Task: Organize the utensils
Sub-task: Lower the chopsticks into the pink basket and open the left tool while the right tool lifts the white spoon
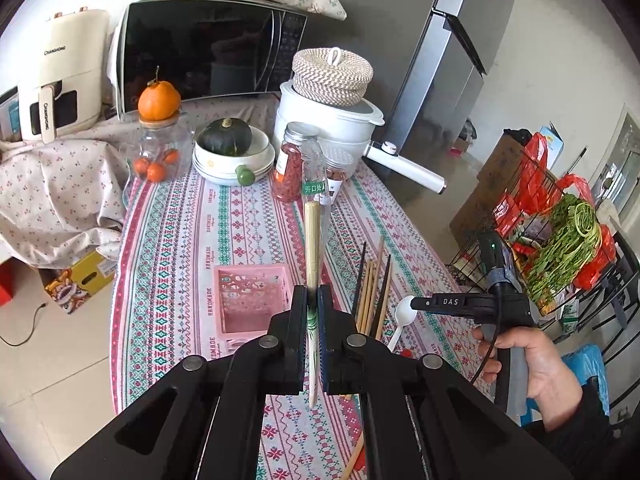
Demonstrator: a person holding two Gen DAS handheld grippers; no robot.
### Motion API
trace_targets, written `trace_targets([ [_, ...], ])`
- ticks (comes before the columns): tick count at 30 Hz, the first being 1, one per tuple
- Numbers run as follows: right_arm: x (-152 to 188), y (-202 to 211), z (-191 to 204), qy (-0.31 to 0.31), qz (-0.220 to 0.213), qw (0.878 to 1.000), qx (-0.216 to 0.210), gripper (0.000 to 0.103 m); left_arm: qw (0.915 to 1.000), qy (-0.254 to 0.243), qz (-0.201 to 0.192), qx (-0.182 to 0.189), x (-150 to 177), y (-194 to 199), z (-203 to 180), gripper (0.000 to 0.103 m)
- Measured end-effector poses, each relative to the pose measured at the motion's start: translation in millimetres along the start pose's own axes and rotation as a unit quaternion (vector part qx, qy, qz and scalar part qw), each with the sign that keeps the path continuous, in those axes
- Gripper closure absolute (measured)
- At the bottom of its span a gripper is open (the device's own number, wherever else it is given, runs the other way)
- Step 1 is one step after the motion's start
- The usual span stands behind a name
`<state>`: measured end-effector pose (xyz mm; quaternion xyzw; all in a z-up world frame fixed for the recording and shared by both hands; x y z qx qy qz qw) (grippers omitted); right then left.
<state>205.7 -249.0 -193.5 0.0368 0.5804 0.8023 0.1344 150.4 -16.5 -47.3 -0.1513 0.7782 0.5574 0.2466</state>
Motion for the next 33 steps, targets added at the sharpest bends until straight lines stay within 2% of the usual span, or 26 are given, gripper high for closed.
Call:
trace_targets([
  [4,-1,-6,-16,0.003,0.008,1.0,-0.007,0.072,1.0,-0.003,0.001,-0.001,-1,-3,-5,0.099],
  [8,-8,-17,-16,0.01,-0.005,0.999,-0.042,0.078,1.0,-0.004,-0.002,0.001,0,-5,-9,0.099],
  [10,-10,-25,-11,0.017,-0.003,0.999,-0.05,0.086,1.0,-0.009,-0.004,-0.002,0,-5,-9,0.099],
  [12,-10,-33,-7,0.035,0.001,0.999,-0.041,0.096,0.9999,-0.012,-0.011,-0.004,-2,-2,-8,0.098],
  [16,-12,-23,6,0.073,-0.027,0.997,-0.027,0.097,0.9986,-0.002,-0.052,0.002,-12,15,-3,0.099],
  [21,-13,26,38,0.106,-0.09,0.989,-0.044,0.098,0.9902,0.004,-0.139,-0.009,-30,54,2,0.098],
  [24,-6,63,59,0.127,-0.137,0.981,-0.051,0.098,0.9853,0.013,-0.168,-0.03,-37,63,11,0.099],
  [27,1,98,78,0.145,-0.193,0.969,-0.049,0.098,0.9828,0.012,-0.175,-0.059,-43,53,24,0.098],
  [33,11,147,112,0.169,-0.273,0.945,-0.061,0.098,0.9846,-0.006,-0.154,-0.083,-50,8,40,0.098],
])
Point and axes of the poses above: each gripper's, at about its wrist camera, not at the fingertips, and y roughly against the way its jaws point, z to its left, x to its underside, the point moved 9 cm from there along -y, roughly the way its jaws point, and after that the axes turned 11 degrees about z, right-handed, at the moved point
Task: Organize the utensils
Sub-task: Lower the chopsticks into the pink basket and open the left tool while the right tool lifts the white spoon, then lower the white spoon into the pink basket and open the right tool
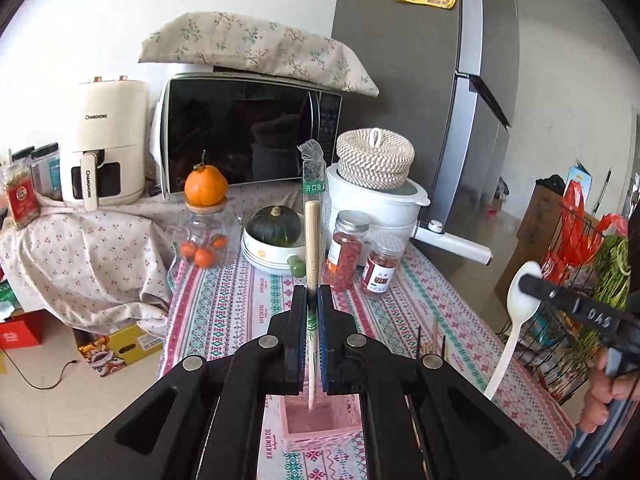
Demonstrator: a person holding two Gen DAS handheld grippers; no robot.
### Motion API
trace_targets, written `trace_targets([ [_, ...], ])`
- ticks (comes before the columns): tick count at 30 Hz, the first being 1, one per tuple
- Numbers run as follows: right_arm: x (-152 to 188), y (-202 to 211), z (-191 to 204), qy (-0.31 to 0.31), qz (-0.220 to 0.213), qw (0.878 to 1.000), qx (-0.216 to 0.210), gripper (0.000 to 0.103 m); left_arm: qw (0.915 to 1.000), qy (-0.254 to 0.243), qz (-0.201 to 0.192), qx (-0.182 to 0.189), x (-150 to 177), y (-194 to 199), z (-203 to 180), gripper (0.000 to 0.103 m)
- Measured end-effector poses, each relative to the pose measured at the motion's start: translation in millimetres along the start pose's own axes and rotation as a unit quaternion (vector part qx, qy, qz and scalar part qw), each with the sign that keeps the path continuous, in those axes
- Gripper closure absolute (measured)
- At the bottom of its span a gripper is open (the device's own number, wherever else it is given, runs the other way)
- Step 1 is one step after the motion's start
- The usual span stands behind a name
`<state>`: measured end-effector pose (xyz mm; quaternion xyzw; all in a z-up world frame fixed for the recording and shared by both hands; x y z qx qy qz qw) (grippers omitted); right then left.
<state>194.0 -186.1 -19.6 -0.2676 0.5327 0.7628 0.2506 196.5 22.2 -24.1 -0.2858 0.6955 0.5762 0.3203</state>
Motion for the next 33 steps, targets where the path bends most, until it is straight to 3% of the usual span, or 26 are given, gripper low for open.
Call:
trace_targets([
  [5,-13,11,26,0.013,-0.043,0.999,-0.004,0.098,0.9988,-0.028,0.036,-0.017,15,-38,-1,0.098],
  [12,-23,-8,51,0.004,-0.056,0.998,-0.015,0.097,0.9977,-0.023,0.062,-0.016,23,-58,2,0.096],
  [15,-25,-17,61,0.008,-0.059,0.998,-0.014,0.097,0.9968,-0.002,0.08,-0.006,25,-59,6,0.079],
  [17,-25,-21,65,0.012,-0.06,0.998,-0.009,0.097,0.9966,0.016,0.08,0.003,26,-53,10,0.051],
  [19,-26,-25,70,0.015,-0.061,0.998,-0.005,0.097,0.9965,0.031,0.077,0.012,25,-44,14,0.042],
  [26,-27,-36,83,0.026,-0.071,0.997,0.004,0.097,0.9938,0.053,0.098,0.011,37,-25,29,0.03],
  [33,-27,-49,95,0.037,-0.088,0.995,0.028,0.097,0.9876,0.082,0.133,0.008,59,-23,49,0.028],
])
Point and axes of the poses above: each gripper's, at about its wrist camera, not at the fingertips, and y roughly against the way its jaws point, z to its left, x to its underside, the point moved 9 cm from there along -y, roughly the way its jaws point, and after that the axes turned 11 degrees about z, right-handed, at the moved point
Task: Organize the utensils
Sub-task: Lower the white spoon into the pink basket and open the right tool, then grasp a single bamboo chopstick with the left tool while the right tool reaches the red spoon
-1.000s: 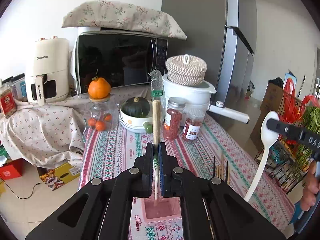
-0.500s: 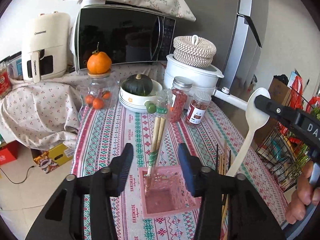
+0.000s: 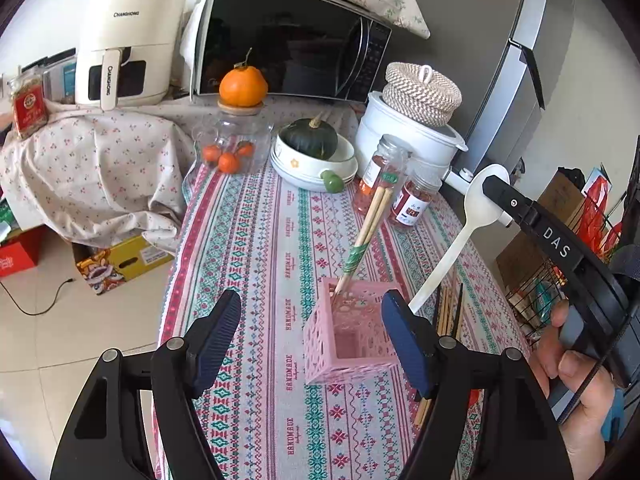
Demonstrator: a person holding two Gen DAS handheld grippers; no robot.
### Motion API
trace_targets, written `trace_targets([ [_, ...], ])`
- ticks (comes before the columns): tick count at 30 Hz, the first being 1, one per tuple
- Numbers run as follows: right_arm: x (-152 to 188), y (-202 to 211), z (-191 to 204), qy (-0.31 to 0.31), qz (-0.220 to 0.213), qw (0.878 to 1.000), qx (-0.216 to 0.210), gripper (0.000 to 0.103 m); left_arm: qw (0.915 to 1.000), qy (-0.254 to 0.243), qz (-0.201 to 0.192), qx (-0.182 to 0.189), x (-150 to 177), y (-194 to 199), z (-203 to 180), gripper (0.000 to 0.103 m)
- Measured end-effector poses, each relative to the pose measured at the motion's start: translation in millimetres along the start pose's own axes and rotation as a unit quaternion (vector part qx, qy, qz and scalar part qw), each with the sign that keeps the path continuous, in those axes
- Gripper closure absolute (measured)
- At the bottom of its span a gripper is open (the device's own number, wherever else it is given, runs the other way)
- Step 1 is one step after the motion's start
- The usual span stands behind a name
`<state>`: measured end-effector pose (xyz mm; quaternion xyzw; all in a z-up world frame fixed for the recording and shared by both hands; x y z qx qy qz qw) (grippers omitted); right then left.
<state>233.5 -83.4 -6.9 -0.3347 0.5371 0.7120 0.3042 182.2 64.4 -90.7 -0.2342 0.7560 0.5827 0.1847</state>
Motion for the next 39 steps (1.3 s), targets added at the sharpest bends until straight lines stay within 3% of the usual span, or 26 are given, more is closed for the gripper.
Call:
trace_targets([
  [8,15,-27,11,0.026,0.027,0.999,0.021,0.096,0.9994,-0.014,0.028,-0.012,12,-9,7,0.028],
  [11,22,-35,15,0.02,0.058,0.998,-0.017,0.091,0.999,-0.016,0.041,-0.005,16,-12,3,0.028],
  [13,24,-34,16,0.011,0.07,0.997,-0.04,0.072,0.9986,-0.018,0.05,0.002,20,-13,-2,0.028],
  [19,18,-5,6,0.017,0.072,0.995,-0.063,0.049,0.9952,-0.05,0.083,0.009,40,-14,-26,0.026],
  [24,30,14,-31,0.022,0.116,0.992,-0.043,0.036,0.9892,-0.081,0.12,0.023,62,-21,-52,0.025],
  [33,78,39,-133,-0.047,0.221,0.973,0.044,0.032,0.9722,-0.133,0.189,0.038,102,-47,-115,0.025],
  [37,103,45,-167,-0.079,0.263,0.96,0.054,0.03,0.9625,-0.153,0.216,0.059,114,-60,-147,0.025],
  [39,115,46,-179,-0.093,0.284,0.953,0.056,0.03,0.9595,-0.153,0.221,0.084,116,-68,-165,0.036],
])
Point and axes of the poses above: each gripper's, at about its wrist camera, not at the fingertips, and y roughly against the way its jaws point, z to its left, x to its underside, the point moved 9 cm from there along -y, roughly the way its jaws point, and after that the axes turned 11 degrees about z, right-handed, at the moved point
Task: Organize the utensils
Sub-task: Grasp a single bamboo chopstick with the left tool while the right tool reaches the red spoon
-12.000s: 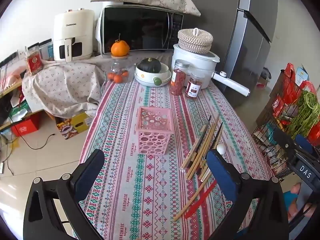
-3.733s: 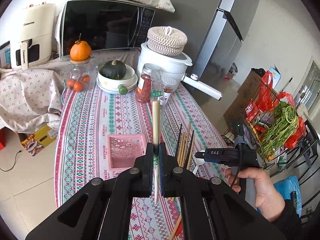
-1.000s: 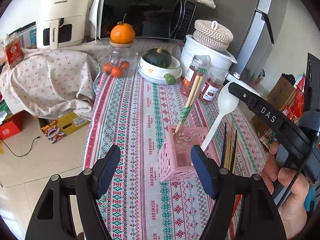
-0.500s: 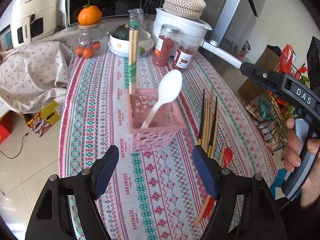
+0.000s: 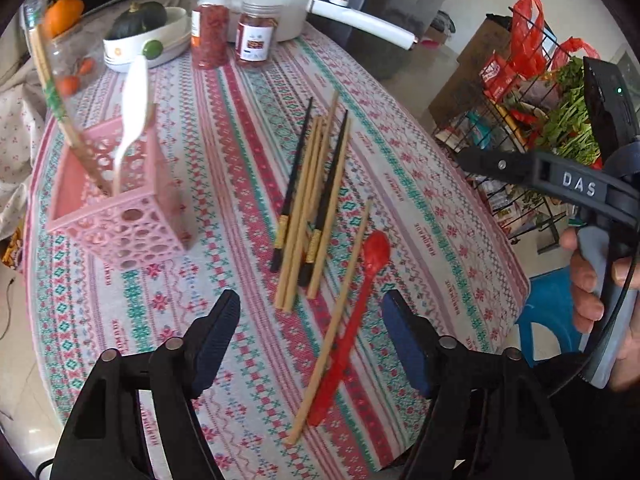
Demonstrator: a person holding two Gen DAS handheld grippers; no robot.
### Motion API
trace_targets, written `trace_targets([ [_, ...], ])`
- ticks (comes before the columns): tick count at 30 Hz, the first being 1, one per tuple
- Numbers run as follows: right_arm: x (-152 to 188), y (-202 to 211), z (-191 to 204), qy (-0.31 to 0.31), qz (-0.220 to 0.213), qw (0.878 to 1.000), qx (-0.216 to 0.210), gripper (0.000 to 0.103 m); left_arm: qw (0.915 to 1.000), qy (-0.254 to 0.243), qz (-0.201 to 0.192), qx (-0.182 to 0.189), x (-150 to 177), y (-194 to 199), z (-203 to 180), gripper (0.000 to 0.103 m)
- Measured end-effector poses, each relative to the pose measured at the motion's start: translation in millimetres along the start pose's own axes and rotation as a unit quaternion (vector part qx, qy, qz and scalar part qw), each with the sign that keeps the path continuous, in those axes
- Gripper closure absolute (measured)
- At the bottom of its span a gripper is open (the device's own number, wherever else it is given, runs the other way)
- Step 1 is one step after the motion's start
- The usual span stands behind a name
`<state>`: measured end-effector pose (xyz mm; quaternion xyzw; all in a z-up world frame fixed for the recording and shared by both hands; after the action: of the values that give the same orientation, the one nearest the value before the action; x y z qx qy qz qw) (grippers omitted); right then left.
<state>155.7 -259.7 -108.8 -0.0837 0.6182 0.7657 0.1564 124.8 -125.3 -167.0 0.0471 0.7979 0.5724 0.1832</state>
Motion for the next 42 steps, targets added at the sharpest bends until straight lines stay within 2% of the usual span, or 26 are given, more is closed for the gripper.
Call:
trace_targets([
  [2,7,-6,-11,-0.007,0.018,1.0,0.006,0.03,0.9995,-0.005,0.016,0.025,-8,-16,-14,0.07],
  [4,12,-12,-23,-0.014,0.032,0.999,0.015,0.03,0.9985,-0.009,0.035,0.041,-16,-36,-24,0.086],
  [5,14,-15,-28,-0.018,0.039,0.999,0.019,0.03,0.9982,-0.013,0.041,0.041,-19,-44,-27,0.089],
  [8,17,-21,-39,-0.027,0.051,0.998,0.024,0.03,0.9978,-0.022,0.058,0.022,-27,-67,-32,0.093],
  [10,17,-23,-46,-0.034,0.055,0.998,0.029,0.03,0.9966,-0.025,0.075,0.023,-28,-79,-33,0.094],
  [13,18,-23,-49,-0.036,0.056,0.998,0.024,0.03,0.9952,-0.029,0.093,-0.004,-29,-93,-28,0.095],
  [15,19,-24,-50,-0.033,0.057,0.998,0.025,0.03,0.9944,-0.032,0.1,-0.009,-32,-95,-30,0.095],
  [19,18,-26,-51,-0.035,0.058,0.997,0.024,0.03,0.9886,-0.069,0.126,-0.046,-34,-100,-40,0.094],
  [22,16,-28,-51,-0.038,0.059,0.997,0.021,0.03,0.9889,-0.059,0.128,-0.046,-40,-103,-41,0.094],
  [27,15,-29,-53,-0.05,0.061,0.997,0.02,0.03,0.9939,-0.021,0.108,0.003,-45,-99,-28,0.096],
  [30,17,-30,-58,-0.052,0.063,0.996,0.027,0.03,0.9954,-0.02,0.093,-0.008,-42,-88,-22,0.097],
  [34,19,-33,-62,-0.057,0.07,0.995,0.029,0.03,0.9984,-0.018,0.051,0.016,-41,-51,-24,0.097],
  [37,20,-37,-58,-0.058,0.077,0.995,0.023,0.03,0.9994,-0.022,0.019,0.02,-35,-21,-23,0.097],
  [42,29,-52,-39,-0.044,0.107,0.993,0.002,0.03,0.9991,-0.017,-0.011,0.037,-12,17,-8,0.097],
])
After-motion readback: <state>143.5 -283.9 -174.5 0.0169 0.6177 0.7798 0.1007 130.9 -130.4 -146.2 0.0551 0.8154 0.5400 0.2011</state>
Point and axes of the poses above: each gripper's, at about its wrist camera, not at the fingertips, and y roughly against the way its jaws point, z to its left, x to its underside, the point moved 9 cm from there along -y, roughly the way its jaws point, and after that the axes turned 11 degrees about z, right-handed, at the moved point
